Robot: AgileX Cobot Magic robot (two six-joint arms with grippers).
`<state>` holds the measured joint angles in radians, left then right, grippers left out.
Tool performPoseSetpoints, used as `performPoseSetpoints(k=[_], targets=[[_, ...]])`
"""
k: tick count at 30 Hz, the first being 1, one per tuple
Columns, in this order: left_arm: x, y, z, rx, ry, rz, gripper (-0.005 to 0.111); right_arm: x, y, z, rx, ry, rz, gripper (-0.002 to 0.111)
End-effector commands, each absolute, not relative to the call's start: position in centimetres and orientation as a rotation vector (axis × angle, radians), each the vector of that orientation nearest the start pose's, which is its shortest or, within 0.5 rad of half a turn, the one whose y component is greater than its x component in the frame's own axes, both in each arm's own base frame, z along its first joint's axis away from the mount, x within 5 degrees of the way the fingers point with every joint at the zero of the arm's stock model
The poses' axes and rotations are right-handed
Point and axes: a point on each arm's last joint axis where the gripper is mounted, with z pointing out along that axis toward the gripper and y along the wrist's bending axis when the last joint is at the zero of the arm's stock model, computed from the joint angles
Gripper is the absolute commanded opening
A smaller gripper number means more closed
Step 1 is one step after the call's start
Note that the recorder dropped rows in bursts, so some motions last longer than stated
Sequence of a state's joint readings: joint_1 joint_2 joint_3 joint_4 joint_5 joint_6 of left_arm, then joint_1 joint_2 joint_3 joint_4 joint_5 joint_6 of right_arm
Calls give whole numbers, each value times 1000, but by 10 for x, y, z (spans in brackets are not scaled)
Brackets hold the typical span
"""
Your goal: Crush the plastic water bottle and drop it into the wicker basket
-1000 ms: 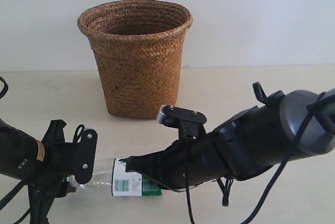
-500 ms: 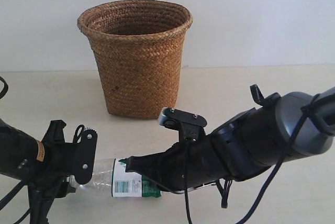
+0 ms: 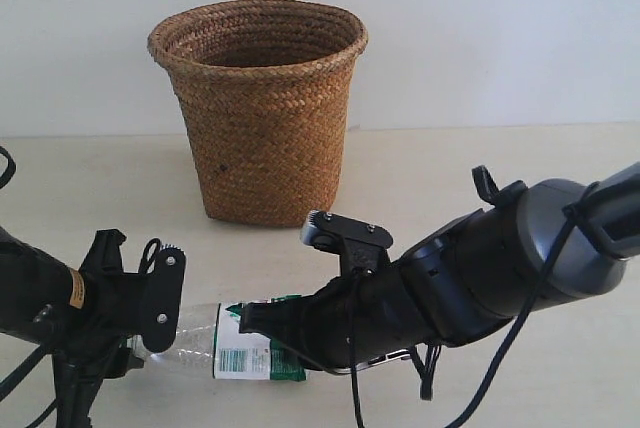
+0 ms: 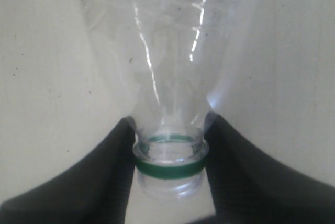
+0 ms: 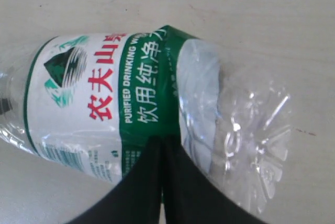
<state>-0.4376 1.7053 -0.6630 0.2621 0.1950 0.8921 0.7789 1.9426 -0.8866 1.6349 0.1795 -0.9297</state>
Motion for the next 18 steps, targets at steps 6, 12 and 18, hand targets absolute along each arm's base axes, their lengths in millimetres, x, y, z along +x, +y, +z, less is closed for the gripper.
performPoseSetpoints(k=[6,12,18], targets=[[253,-116,124,-2486,-2504,-343,4,230,253,115,-249,2675,749,0],[253,-115,124,-2483,-2502,-341,4,229,252,154,-275,2557,824,0],[253,-115,124,-2483,-2502,-341,4,233,263,175,-308,2490,920,0]])
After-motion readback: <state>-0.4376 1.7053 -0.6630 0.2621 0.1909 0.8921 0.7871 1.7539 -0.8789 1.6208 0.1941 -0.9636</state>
